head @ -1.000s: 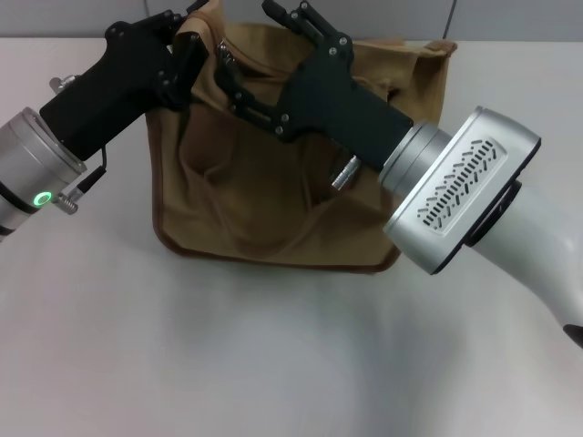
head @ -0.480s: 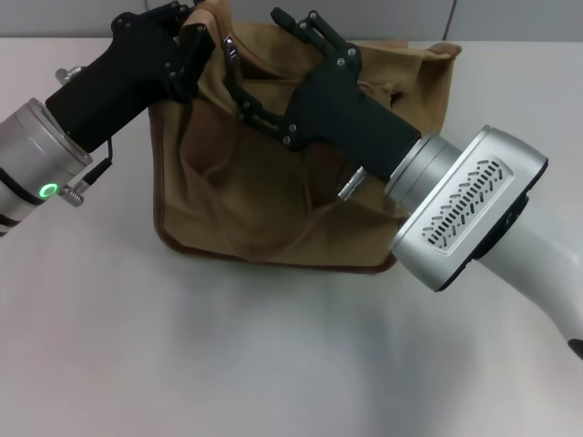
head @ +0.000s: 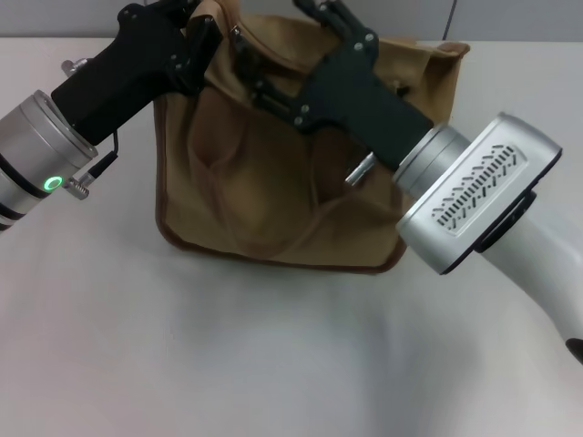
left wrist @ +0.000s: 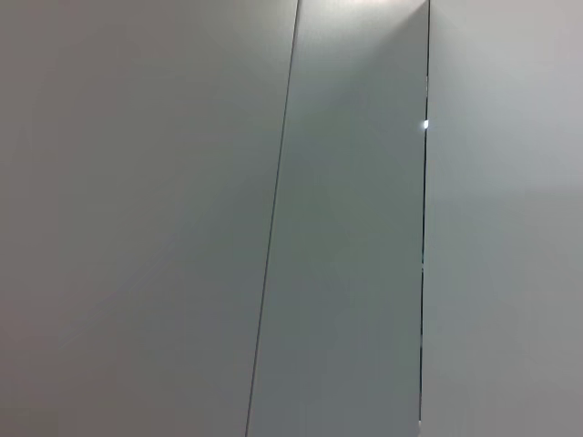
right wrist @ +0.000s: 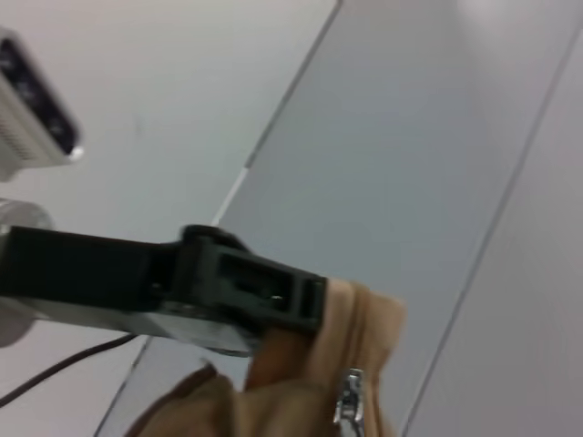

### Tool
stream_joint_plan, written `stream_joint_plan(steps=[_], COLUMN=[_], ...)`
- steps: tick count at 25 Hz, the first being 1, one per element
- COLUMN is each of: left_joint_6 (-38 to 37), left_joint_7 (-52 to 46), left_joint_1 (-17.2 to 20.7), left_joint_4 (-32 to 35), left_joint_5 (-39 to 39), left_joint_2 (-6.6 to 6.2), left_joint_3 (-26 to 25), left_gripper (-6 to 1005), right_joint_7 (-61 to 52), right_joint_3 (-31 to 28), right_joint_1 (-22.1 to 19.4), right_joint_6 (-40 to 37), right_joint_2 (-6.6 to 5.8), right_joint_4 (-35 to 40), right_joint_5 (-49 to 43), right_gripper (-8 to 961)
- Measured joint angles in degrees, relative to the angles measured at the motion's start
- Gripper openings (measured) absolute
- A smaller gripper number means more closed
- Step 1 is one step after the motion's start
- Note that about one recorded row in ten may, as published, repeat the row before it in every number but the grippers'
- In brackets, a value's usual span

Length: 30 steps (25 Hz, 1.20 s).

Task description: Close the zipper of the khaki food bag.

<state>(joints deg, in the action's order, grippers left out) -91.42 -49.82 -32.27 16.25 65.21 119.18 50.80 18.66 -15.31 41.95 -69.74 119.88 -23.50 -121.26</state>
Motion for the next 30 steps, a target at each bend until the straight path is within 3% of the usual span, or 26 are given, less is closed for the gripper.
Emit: stream_joint_plan(steps=[9, 16, 22, 27, 30], left_joint_6=[0.3, 0.4, 0.4, 0.3, 0.2], left_joint_7=[0.0, 0.0, 0.0, 0.1, 0.1], left_joint_1=[0.0, 0.0, -0.2, -0.2, -0.1], left_joint_4=[-0.4, -0.4, -0.4, -0.4, -0.5], left_joint_5=[0.0, 0.0, 0.0, 0.2, 0.2], left_joint_2=[0.00, 0.00, 0.00, -0.01, 0.00], left_joint_3=[0.0, -0.1, -0.1, 0.0, 0.0], left_gripper=[55, 57, 58, 59, 60], right_joint_7=[-0.9, -18.3, -32.3, -49.6, -58.0], right_joint_3=[0.2, -1.2, -1.7, -2.1, -2.1], right_joint_1=[-2.9, -6.4, -5.2, -1.1, 1.5], right_joint_6=[-3.8, -10.4, -11.8, -14.7, -15.9], right_joint_2=[-0.01, -0.56, -1.27, -2.27, -1.98], right_joint_4=[-1.9, -0.6, 2.5, 9.1, 14.4], right_joint_5=[-0.3, -6.7, -13.4, -20.7, -22.2], right_gripper=[839, 839, 839, 839, 839])
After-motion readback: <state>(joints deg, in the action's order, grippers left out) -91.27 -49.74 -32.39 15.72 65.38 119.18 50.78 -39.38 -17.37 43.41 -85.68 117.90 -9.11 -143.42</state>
